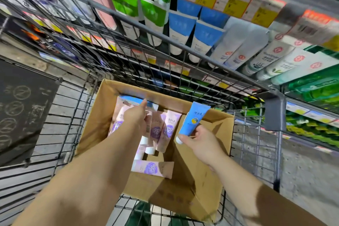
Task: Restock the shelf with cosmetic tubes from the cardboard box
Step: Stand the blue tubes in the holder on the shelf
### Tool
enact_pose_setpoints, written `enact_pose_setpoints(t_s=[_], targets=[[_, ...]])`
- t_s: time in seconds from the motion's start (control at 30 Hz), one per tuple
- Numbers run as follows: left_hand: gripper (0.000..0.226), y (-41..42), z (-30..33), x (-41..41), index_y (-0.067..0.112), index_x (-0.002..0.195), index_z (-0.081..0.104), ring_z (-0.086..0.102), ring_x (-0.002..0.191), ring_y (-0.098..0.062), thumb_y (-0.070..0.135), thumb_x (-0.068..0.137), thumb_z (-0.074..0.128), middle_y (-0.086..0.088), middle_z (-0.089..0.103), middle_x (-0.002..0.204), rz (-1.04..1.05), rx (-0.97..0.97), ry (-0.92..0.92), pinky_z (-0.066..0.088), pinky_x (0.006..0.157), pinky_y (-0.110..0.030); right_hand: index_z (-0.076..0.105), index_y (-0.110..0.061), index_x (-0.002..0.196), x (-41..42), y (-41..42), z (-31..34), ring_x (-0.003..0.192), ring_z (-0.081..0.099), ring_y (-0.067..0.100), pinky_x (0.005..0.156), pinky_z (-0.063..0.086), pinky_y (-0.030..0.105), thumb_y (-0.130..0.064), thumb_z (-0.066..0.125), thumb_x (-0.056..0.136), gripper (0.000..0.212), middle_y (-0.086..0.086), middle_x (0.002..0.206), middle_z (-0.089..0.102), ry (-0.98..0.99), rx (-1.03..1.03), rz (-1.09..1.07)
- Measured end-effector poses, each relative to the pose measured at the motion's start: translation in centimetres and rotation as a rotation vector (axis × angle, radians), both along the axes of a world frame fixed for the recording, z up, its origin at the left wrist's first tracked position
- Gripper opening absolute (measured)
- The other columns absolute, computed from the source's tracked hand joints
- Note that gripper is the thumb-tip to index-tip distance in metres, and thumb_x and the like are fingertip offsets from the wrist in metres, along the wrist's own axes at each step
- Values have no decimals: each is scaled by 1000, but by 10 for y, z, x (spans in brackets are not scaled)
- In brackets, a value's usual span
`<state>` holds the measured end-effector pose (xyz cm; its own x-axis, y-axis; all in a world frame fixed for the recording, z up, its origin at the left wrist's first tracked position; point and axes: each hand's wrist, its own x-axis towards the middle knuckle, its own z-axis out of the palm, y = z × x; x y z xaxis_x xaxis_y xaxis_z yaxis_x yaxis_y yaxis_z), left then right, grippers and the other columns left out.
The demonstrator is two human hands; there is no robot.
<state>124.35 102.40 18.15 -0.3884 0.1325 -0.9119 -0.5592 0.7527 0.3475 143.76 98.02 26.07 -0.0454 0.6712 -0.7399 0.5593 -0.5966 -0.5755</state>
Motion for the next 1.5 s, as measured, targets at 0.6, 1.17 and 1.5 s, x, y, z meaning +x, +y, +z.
enact_pose_setpoints(t_s=[0.6,1.17,1.5], targets=[[28,-11,5,2,17,109,56,61,65,-15,27,88,70,-8,69,88,-76,288,-67,50,61,-28,58,-27,107,-6,-15,2,97,62,10,88,52,34,-31,71,85,26,-10,107,65,10,-13,9],[13,-26,231,26,24,106,47,66,84,-25,34,102,40,-8,62,105,-578,736,-335,41,97,-61,58,-22,103,18,6,162,83,67,24,80,56,44,-45,75,72,42,1,98,70,18,267,-120],[17,0,376,169,22,107,57,64,90,-25,12,93,59,-8,64,101,-1048,955,-217,55,76,-42,59,-20,115,161,5,272,95,62,17,85,51,34,-25,70,85,32,-5,104,66,87,494,-284]])
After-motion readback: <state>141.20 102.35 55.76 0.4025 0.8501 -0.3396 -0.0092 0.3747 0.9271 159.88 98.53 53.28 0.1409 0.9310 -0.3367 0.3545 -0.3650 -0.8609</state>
